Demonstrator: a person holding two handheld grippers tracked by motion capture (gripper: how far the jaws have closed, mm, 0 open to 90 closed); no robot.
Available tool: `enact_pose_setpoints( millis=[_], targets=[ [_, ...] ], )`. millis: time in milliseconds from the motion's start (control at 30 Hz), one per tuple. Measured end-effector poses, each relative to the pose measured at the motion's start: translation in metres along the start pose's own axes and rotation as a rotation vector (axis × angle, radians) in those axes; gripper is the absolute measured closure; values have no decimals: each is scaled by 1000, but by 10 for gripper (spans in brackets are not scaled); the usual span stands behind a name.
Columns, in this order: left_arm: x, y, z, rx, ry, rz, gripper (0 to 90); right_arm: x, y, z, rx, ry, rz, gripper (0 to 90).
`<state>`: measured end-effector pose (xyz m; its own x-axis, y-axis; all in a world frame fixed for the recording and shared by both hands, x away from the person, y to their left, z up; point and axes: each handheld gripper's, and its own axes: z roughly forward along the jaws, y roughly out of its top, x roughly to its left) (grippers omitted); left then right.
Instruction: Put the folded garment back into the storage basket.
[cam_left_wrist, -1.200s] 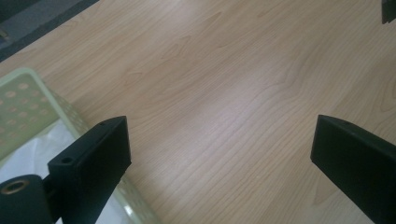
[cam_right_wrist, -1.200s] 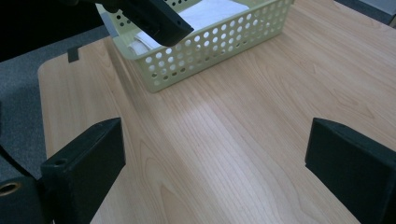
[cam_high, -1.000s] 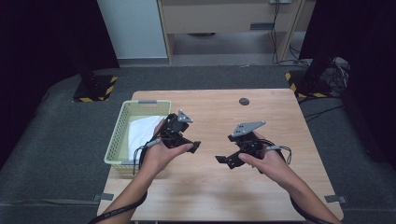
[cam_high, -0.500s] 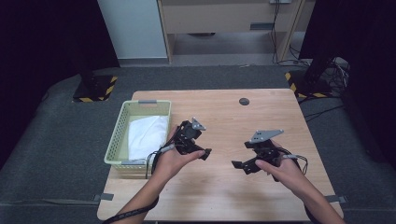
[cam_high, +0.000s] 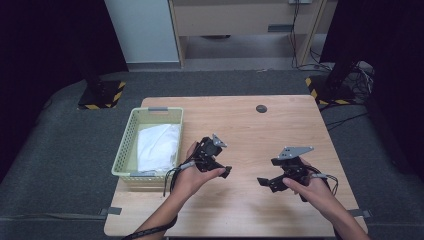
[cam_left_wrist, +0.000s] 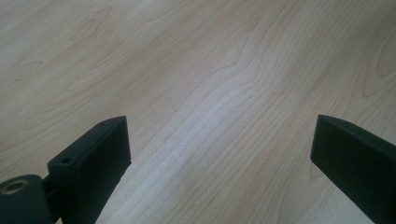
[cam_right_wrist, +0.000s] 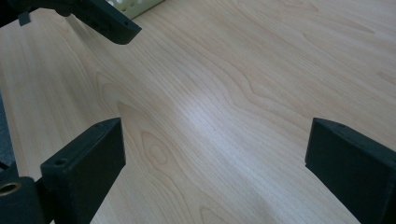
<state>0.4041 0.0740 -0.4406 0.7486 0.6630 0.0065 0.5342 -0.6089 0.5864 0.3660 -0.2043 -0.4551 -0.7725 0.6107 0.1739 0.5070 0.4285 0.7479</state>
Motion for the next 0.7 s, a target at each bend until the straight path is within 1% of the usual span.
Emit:
enact_pose_setpoints(
  millis=[133, 200, 267, 367, 400, 533, 567, 633, 700],
  targets=[
    [-3, -6, 6, 6, -5, -8, 44, -4, -11, 0, 7, -12, 14, 53],
    [-4, -9, 9, 10, -8, -11, 44, -6, -16, 0, 12, -27, 24, 55],
    [-5, -12, 12, 15, -12, -12, 44, -7, -22, 0, 8, -31, 33, 52],
    [-6, -17, 17, 15, -15, -22, 43, -10, -30, 1, 19, -48, 39, 43],
    [-6, -19, 19, 17, -16, -25, 43, -11, -34, 2, 24, -53, 49, 43],
    [-3, -29, 30, 22, -19, -50, 45, -19, -47, 5, 31, -72, 81, 41],
    [-3, -32, 33, 23, -21, -58, 45, -21, -49, 6, 38, -83, 87, 41],
    [-3, -37, 40, 30, -22, -61, 45, -25, -54, 8, 40, -106, 96, 42],
    [-2, -42, 46, 31, -27, -73, 45, -29, -57, 9, 42, -119, 110, 42]
  ],
)
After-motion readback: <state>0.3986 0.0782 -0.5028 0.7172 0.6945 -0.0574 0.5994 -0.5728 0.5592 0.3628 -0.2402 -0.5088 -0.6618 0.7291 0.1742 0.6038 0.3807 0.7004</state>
